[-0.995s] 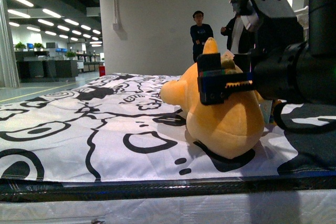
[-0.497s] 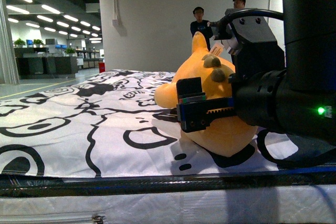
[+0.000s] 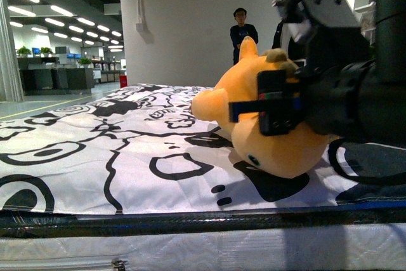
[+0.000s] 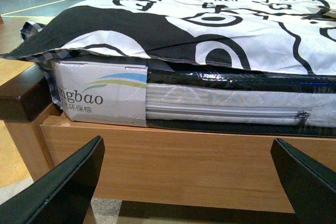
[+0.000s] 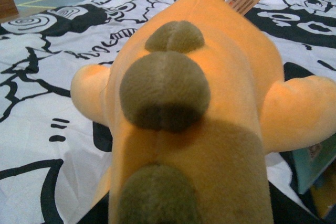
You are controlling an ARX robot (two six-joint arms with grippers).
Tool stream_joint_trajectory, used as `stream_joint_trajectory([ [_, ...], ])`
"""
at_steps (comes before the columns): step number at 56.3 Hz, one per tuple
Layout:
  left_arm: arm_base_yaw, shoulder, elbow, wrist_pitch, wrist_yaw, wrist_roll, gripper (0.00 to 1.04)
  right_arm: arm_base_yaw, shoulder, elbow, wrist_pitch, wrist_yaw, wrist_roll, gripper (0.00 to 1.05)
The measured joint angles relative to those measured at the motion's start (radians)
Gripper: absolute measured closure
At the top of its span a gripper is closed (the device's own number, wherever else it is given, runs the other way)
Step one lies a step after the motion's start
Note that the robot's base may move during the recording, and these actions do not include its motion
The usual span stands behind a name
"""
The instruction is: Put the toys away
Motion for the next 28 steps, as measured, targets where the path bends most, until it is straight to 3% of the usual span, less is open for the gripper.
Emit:
stream_joint_trajectory([
  [13, 0.0, 0.0, 0.0, 0.0, 0.0, 0.0, 0.06, -0.124, -0.23, -0.089, -0.066, -0.109, 0.089, 0.93],
  [28, 0.0, 0.0, 0.0, 0.0, 0.0, 0.0, 0.06, -0.309, -0.565, -0.242, -0.151, -0.313, 0.198, 0.97],
])
